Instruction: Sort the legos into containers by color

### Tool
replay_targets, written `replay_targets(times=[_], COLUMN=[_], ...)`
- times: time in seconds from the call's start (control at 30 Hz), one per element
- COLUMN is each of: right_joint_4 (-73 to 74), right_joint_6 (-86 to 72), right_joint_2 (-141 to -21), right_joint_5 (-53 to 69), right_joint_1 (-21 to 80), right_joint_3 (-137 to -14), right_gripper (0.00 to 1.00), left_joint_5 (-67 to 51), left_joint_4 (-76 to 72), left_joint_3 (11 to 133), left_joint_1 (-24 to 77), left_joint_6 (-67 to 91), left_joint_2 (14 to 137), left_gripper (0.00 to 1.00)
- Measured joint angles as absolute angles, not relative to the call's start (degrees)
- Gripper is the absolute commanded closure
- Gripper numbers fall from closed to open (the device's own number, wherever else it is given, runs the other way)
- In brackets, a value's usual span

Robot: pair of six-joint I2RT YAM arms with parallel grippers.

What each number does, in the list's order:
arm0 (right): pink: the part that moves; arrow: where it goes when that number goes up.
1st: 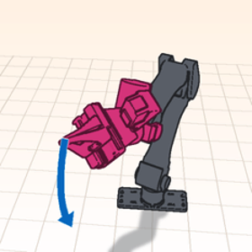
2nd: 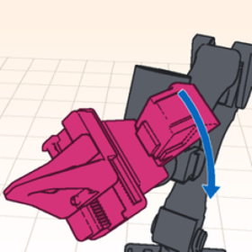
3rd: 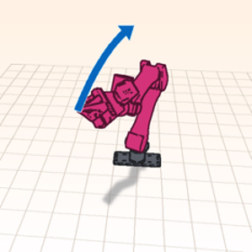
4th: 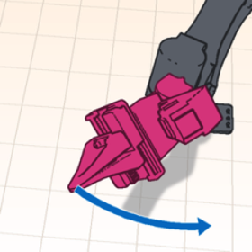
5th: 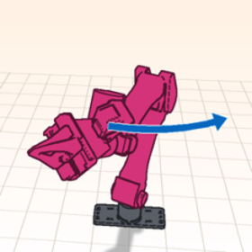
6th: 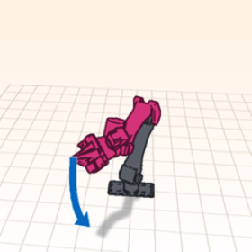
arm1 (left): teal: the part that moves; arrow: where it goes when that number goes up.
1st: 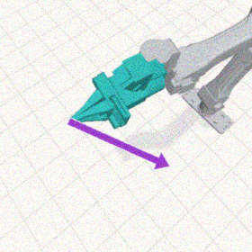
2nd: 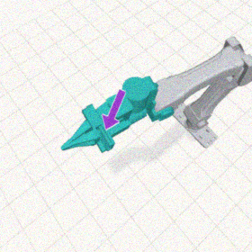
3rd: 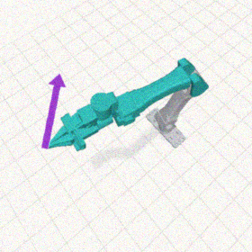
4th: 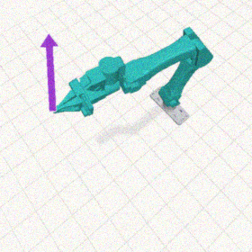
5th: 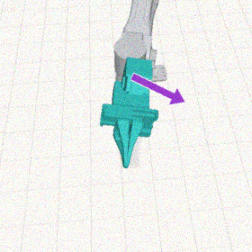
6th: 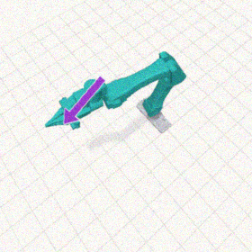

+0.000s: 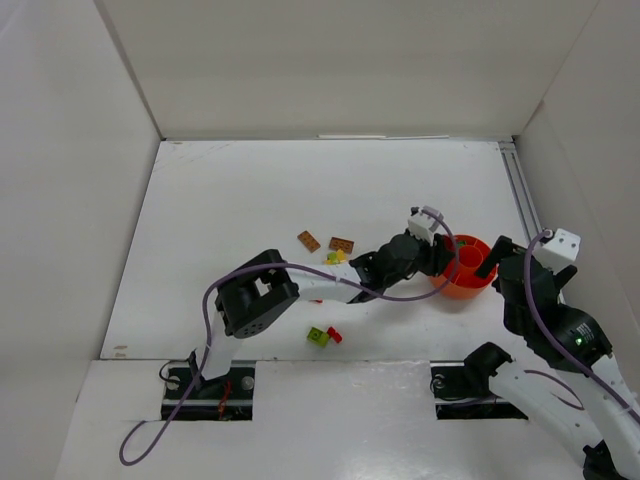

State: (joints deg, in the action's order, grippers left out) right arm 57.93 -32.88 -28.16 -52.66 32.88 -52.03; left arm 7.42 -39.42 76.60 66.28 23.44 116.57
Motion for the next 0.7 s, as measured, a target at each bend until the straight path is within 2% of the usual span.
replay_targets(times=[0.7], right_joint_4=[57.87], right_joint_6=[-32.12], right_joint_2=[-27.59], right_joint_5=[-52.01], right_joint_1=[32.88], right_joint_3=[-52.03], right_gripper=[0.0], left_joint_5=[9.02], left_joint_4=[-48.38], left_joint_3=[74.59], left_joint_1=[66.26], left_joint_6=[26.68], left_joint_2=[120.07], left_gripper=[0.58])
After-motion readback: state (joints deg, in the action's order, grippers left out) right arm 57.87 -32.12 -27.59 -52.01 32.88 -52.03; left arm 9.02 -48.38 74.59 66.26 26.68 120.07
